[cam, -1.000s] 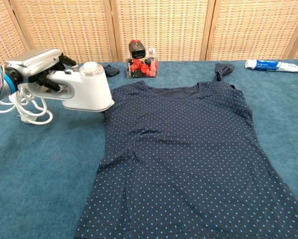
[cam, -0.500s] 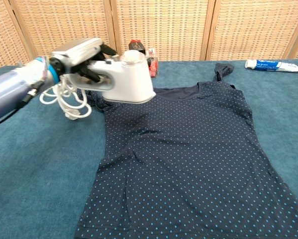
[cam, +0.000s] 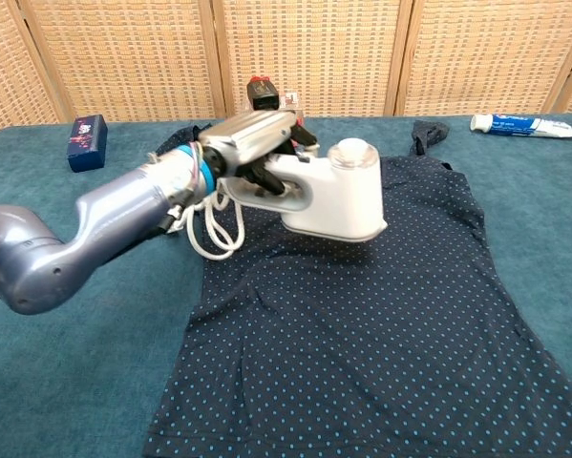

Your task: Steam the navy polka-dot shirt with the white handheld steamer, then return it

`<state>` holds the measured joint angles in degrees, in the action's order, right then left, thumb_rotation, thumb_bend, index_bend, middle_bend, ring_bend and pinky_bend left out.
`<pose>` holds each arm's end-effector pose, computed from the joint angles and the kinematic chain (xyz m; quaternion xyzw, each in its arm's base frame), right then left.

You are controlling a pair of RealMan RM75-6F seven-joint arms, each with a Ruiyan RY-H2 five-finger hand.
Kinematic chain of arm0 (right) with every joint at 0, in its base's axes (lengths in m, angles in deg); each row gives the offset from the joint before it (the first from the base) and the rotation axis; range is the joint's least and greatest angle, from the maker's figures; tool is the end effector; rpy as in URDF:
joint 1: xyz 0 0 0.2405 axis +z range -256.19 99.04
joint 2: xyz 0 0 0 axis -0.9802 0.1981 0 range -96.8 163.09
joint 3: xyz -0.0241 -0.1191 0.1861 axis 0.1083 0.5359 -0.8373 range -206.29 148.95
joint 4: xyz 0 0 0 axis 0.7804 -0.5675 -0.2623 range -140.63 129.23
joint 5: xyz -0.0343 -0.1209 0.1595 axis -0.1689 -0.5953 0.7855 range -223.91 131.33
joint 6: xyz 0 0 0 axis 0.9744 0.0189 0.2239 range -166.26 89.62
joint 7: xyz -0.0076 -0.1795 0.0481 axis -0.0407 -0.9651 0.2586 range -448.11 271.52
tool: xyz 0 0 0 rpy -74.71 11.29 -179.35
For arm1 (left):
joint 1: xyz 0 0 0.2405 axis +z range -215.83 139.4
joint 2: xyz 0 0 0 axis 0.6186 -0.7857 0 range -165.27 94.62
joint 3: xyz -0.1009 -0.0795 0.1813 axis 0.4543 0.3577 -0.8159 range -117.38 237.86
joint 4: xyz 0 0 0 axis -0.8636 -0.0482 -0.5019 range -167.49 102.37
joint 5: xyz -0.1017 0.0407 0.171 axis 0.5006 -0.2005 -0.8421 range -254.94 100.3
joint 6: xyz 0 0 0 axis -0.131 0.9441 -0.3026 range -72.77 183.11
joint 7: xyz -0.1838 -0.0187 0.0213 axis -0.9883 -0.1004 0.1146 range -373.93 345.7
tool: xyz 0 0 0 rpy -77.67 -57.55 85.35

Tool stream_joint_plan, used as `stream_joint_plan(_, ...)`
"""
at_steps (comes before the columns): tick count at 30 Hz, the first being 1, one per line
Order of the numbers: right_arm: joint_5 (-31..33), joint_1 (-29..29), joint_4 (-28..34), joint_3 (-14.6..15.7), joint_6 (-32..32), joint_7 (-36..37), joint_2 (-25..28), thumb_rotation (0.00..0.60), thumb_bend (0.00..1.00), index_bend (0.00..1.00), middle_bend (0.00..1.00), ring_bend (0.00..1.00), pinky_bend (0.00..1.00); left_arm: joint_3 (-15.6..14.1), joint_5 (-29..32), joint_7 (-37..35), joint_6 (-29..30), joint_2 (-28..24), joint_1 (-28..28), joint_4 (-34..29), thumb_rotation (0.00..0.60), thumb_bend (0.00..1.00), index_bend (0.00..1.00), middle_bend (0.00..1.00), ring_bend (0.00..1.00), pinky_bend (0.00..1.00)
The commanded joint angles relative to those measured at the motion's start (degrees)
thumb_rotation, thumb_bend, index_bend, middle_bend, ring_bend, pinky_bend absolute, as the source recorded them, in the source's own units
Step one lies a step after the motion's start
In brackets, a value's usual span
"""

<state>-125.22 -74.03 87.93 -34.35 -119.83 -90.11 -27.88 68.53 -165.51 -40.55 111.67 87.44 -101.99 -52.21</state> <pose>-0.2988 -0.2270 0.1716 0.5675 -0.4021 0.3487 0.6283 -0.0220 0.4238 -0.0994 -0.7628 -0.2785 -0.4910 0.3154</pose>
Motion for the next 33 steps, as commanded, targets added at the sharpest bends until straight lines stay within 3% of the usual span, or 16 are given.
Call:
stream_joint_plan(1,0.2,-0.1,-0.1,-0.1,-0.1,0.3,0.1,0.6,0.0,0.02,0.0,0.0,0.0,-0.2,0.1,-2.2,-1.5,3.0,-1.5,2.8,0.6,0.57,1.0,0.92,0.85,1.0)
stream_joint_plan(16,0.2,-0.5,0.1,-0.4,-0.6,1.4,0.8,0.6,0.0,0.02,0.0,0.0,0.0,-4.7,-3.0,-3.6,-2.4,6.6,-2.4,6.1,0.6,0.57,1.0,0.92,0.85,1.0)
stream_joint_plan(22,-0.2,-0.7,0.5,-0.3,-1.2,1.6,1.1,0.6,0.0,0.02,0.0,0.0,0.0,-7.8,-5.5,-4.6,0.3,6.1,-0.7,4.8,0.6,0.57,1.0,0.92,0.85,1.0)
stream_joint_plan(33,-0.9,-0.9,1.1,-0.1,-1.7,1.0,1.1,0.6,0.0,0.02,0.0,0.0,0.0,-10.4,-7.5,-8.2,3.6,2.3,1.0,-0.2,0.6,0.57,1.0,0.92,0.85,1.0)
